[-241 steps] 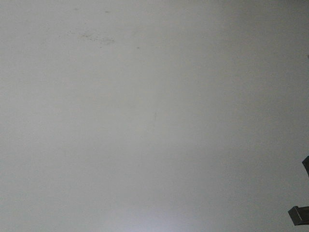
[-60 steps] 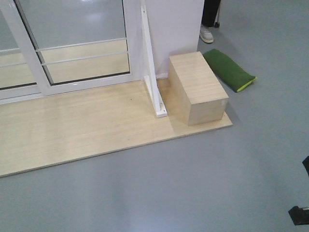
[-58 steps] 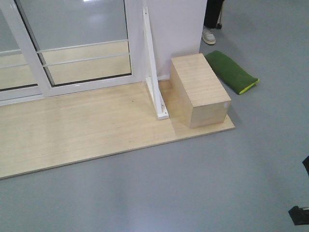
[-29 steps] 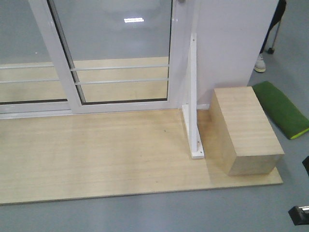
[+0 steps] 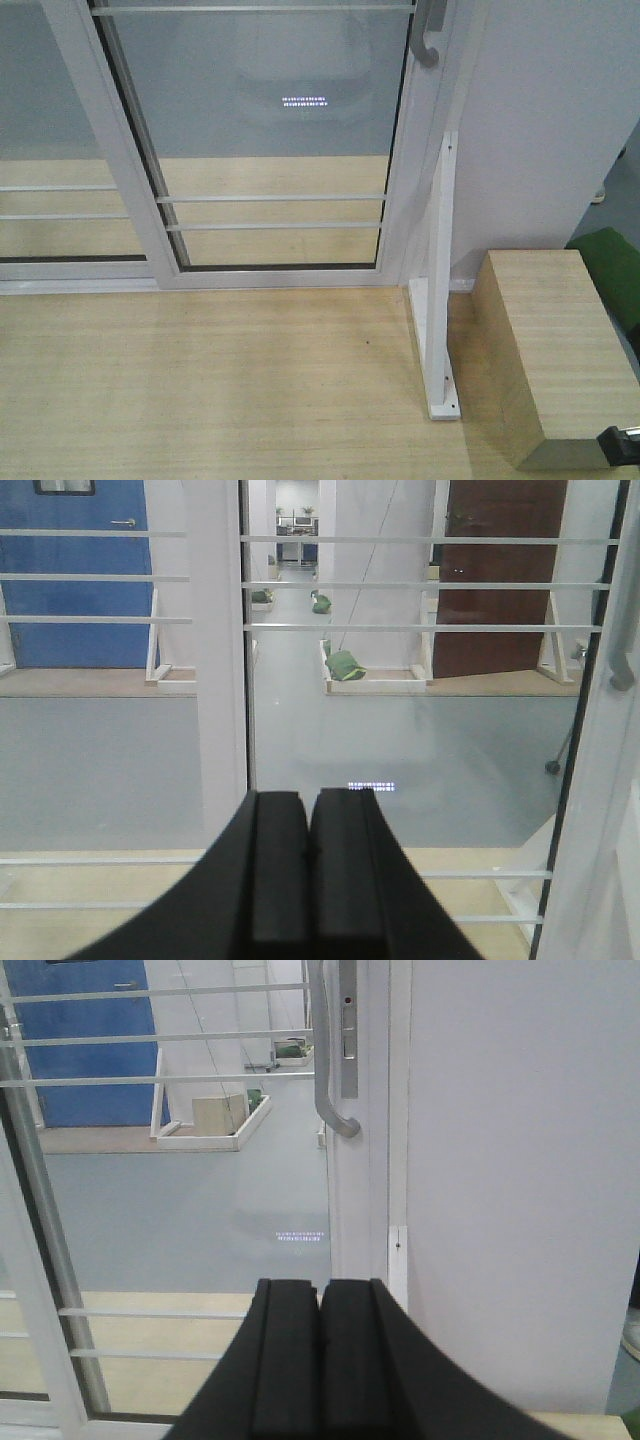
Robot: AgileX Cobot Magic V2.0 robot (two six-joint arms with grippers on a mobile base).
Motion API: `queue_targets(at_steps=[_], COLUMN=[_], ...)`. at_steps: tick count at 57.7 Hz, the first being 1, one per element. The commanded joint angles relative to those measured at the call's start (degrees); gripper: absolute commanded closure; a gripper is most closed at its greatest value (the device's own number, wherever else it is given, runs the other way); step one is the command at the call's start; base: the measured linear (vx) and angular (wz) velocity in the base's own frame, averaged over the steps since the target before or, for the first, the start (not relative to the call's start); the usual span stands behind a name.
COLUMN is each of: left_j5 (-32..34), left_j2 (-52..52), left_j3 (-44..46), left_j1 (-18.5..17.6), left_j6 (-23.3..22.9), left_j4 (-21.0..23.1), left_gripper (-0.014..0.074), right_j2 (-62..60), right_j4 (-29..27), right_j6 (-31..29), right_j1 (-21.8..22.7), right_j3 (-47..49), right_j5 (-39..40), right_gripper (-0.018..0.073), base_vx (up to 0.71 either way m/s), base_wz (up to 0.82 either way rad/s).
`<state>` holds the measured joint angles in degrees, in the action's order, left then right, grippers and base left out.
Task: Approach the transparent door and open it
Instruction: 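Drive the base forward up to the white-framed sliding glass door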
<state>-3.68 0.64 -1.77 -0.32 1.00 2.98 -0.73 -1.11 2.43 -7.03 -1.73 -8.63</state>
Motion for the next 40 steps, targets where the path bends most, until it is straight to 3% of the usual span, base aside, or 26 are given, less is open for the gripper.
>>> queue_targets(at_steps=[1, 40], left_j5=[4.76, 4.76], left_j2=[0.8, 0.8], left_j3=[-0.85, -0.85], left_j1=[-0.32, -0.32], left_j6=[0.03, 0.03], left_j4=[0.35, 0.35], left_gripper=[0.0602, 0.0602], right_j2=[-0.72, -0.72], right_j4=[0.3, 0.3], right_j6=[-0.06, -0.06], right_j1=[0.31, 0.31], right_j3=[-0.21, -0.21], right_j5=[4.85, 4.85], right_gripper=[0.0561, 0.0561], base_vx=[0.45, 0.33], base_wz=[0.0, 0.01])
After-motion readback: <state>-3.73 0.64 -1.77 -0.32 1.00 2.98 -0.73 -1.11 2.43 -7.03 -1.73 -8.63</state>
